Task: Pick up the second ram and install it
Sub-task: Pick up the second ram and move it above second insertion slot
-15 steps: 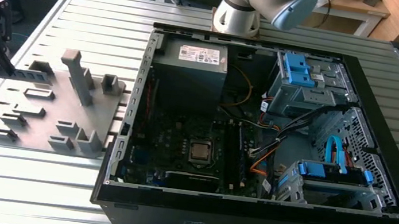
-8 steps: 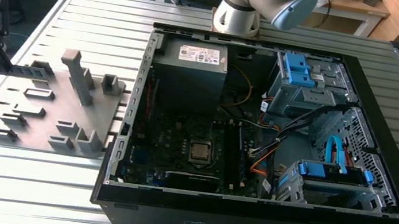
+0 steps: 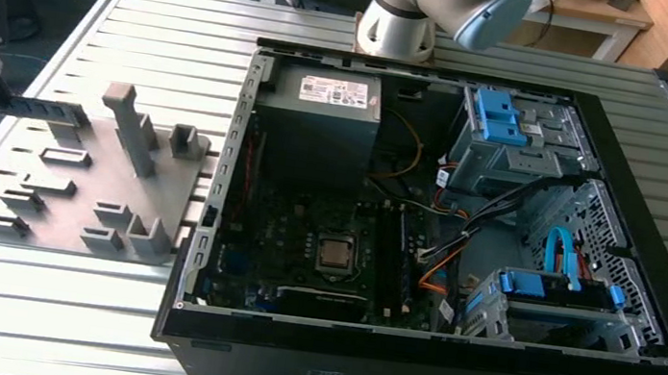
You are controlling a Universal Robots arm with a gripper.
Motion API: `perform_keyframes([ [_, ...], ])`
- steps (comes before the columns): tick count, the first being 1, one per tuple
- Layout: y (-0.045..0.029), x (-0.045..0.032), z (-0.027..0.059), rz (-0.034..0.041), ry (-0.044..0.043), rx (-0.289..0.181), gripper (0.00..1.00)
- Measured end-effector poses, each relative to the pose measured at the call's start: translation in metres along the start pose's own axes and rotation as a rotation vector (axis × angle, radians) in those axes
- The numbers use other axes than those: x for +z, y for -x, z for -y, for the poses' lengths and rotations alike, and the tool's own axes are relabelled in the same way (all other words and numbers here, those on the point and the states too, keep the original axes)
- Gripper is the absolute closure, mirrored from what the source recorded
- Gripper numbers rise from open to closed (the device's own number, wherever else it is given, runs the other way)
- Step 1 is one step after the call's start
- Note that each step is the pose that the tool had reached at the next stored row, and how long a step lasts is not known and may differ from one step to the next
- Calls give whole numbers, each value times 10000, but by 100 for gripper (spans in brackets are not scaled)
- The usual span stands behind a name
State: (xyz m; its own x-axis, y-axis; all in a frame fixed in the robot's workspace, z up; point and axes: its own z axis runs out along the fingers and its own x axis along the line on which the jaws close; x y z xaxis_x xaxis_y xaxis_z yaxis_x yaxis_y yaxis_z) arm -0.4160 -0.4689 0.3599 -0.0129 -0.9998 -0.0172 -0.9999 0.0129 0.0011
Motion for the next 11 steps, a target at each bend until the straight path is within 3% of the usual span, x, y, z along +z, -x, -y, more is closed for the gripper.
perform_keyframes([
  [6, 2, -144, 0, -1, 0, 0, 86],
  [11, 3, -214, -1, 2, -2, 0, 86],
])
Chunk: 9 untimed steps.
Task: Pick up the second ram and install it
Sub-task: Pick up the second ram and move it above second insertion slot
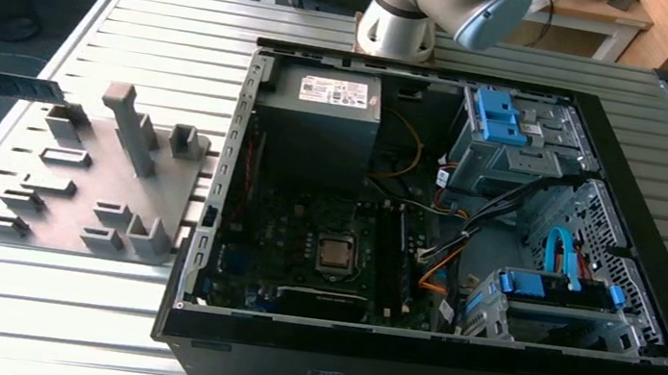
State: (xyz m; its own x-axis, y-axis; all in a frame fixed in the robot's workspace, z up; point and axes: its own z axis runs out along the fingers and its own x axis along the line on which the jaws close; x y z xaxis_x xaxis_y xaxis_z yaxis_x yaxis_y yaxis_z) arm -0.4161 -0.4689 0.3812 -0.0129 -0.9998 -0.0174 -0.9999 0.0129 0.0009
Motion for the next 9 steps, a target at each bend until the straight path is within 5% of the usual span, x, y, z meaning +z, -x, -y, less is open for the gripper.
perform_keyframes([
  [9, 0, -3, 11, 1, 3, -3, 86],
])
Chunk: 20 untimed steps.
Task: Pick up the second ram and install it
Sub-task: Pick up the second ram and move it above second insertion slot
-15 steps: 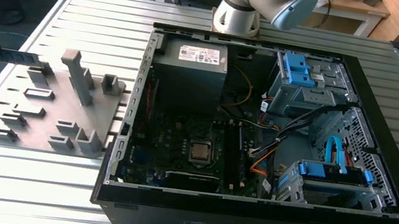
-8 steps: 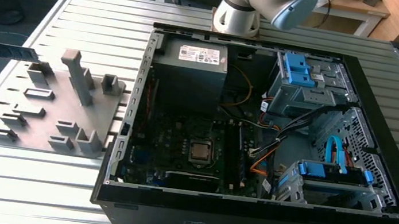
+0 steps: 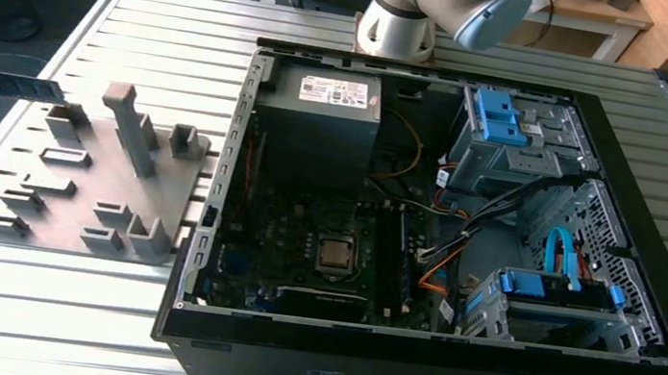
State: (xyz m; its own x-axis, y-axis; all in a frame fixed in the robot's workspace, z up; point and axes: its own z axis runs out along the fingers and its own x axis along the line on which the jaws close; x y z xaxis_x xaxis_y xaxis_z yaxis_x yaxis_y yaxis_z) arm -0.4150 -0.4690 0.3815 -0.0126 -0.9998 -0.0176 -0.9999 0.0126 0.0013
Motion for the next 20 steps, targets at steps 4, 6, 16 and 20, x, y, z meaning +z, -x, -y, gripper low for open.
perform_keyframes([
  [4, 1, 1, 67, 1, -1, 2, 86],
  [6, 2, 2, 109, 1, -2, 2, 86],
  [16, 4, 4, 317, 2, -2, 1, 86],
  [20, 6, 5, 400, 1, -2, 2, 86],
])
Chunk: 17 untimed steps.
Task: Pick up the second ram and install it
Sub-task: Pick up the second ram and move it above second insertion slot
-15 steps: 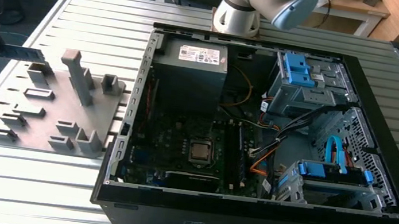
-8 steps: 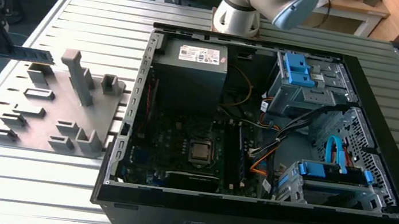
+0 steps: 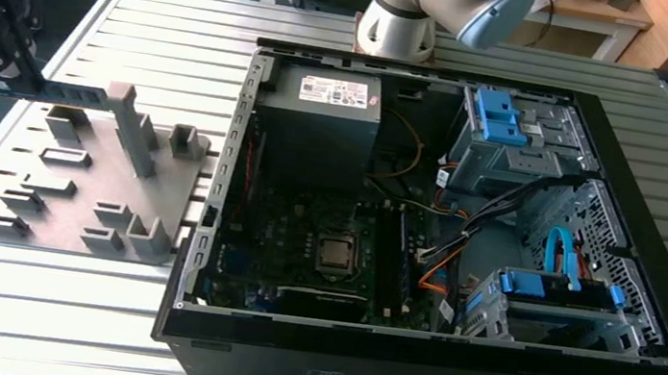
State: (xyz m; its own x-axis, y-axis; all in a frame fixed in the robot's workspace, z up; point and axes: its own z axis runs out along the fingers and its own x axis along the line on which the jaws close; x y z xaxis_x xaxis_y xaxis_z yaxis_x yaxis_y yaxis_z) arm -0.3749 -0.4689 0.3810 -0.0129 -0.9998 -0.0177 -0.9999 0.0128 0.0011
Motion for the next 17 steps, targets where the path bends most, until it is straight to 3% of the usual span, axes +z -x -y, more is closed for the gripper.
perform_keyframes([
  [17, 5, 2, 341, 0, 0, 0, 86],
])
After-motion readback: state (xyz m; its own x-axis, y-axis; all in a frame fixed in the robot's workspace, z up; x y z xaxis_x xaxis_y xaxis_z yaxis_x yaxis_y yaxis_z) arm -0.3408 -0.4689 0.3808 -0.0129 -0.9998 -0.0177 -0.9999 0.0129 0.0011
